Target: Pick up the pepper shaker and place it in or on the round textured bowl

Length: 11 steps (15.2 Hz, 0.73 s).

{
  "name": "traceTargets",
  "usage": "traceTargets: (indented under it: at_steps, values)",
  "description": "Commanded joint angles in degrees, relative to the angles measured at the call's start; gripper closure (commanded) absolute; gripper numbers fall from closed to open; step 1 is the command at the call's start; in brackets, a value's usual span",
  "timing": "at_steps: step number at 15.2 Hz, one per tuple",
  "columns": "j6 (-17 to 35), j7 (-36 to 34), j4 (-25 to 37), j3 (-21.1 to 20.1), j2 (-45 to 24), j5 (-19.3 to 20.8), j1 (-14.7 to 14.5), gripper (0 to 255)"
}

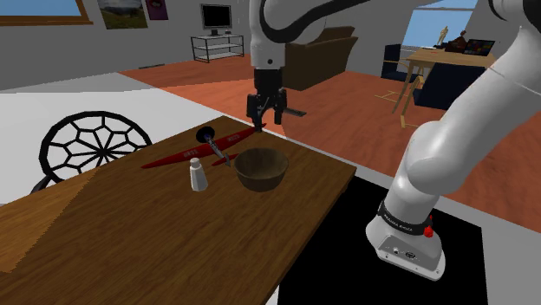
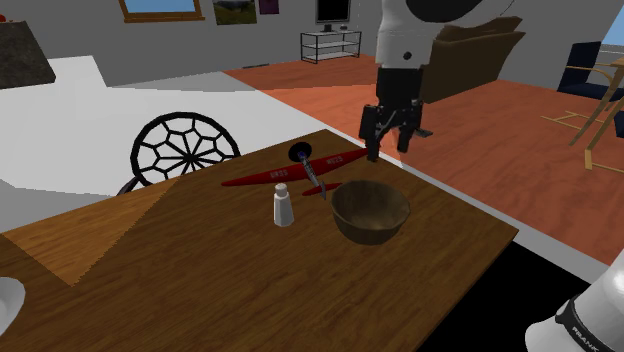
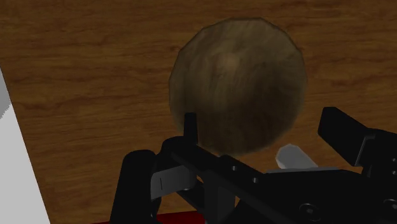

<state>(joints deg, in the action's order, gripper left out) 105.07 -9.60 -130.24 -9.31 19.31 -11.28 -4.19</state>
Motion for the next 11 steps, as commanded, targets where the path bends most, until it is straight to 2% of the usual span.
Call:
traceTargets:
  at_steps: [1,11]
  values:
    - [2.8,-1.4,1.8,-1.5,-3.8,0.1,-0.6,0]
    - [10.5,-8.6,17.6,-6.2,-24.1,5.3,-3.4,0]
